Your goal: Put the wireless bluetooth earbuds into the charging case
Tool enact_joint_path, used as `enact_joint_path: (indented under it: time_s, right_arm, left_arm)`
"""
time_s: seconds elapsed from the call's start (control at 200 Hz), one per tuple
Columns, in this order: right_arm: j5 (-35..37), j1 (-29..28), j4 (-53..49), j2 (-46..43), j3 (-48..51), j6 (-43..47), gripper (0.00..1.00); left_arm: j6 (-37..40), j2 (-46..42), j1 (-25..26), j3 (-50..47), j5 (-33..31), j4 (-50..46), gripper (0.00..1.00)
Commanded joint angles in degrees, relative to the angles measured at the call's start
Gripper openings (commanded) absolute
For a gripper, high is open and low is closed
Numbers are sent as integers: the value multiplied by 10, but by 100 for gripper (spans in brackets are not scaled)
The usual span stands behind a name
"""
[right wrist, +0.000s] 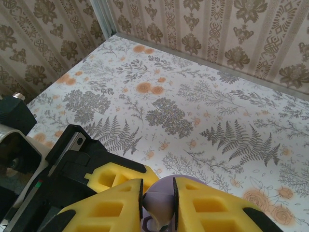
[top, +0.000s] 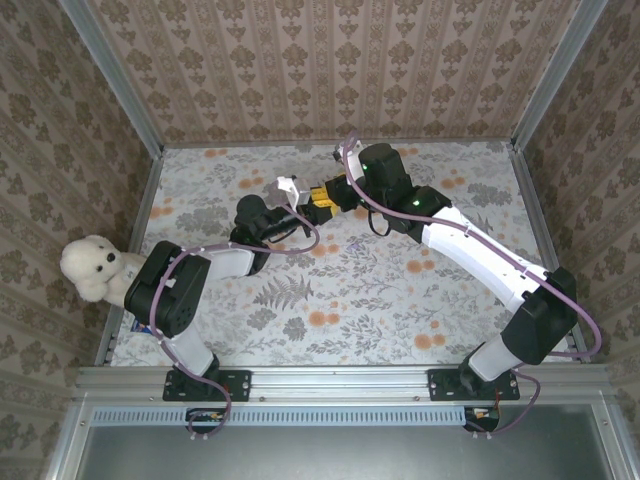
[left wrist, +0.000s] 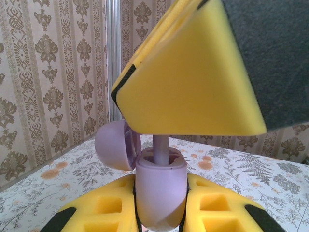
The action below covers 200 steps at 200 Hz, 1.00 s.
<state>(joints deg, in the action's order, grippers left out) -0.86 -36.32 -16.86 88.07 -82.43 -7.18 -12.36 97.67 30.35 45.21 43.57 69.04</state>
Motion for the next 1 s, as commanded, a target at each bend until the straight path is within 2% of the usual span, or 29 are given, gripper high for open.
enact_joint_path:
  time_s: [0.0, 0.61, 0.995]
  right_arm:
    - [-7, -11, -44, 6, -5, 7, 23]
    - [39, 11, -40, -23, -2, -4, 23]
    - [29, 20, -40, -26, 3, -8, 23]
  left_arm:
    - [1, -19, 2, 17, 0, 50, 0]
    - [-1, -18, 2, 15, 2, 49, 0]
    - [-1, -17, 2, 16, 3, 50, 0]
